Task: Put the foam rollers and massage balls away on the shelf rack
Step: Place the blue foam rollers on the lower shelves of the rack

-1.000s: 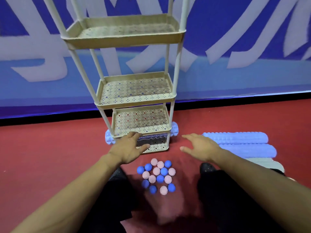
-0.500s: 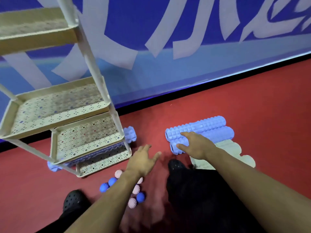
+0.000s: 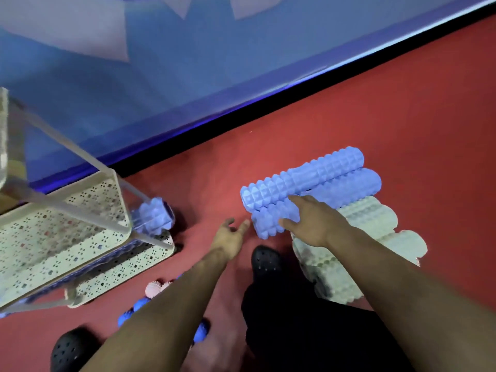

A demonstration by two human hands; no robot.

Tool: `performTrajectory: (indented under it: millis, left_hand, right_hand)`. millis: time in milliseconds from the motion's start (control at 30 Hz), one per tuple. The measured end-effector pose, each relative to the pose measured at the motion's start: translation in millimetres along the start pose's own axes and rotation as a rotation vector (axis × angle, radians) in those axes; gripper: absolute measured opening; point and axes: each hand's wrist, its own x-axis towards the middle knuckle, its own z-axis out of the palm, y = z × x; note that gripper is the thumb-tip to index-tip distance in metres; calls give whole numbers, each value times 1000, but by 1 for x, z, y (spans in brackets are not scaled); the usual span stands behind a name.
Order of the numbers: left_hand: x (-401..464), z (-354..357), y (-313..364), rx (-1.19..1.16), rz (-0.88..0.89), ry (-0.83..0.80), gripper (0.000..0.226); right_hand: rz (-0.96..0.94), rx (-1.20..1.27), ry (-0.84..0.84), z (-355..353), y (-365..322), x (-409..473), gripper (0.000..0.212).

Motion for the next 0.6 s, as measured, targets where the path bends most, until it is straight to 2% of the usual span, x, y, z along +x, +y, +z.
performTrajectory:
  millis: [133,200,400,467,600]
  left_hand:
    - [42,15,2,-152,-36,49,67]
    - [63,24,8,-181,1,68,77]
    - [117,43,21,297,325,106,88]
    - [137,46,23,407,346,73,88]
    - [161,47,15,497,245,75,101]
  right_hand:
    - [-44,-37,204,-11,-7,1,68]
    - [-66,-46,259,-18,-9,7,68]
    - [-99,-62,286,-21,0,14,70]
    - [-98,-45,271,-20,6,17,71]
    - [-88,-37,242,-20,17,19,72]
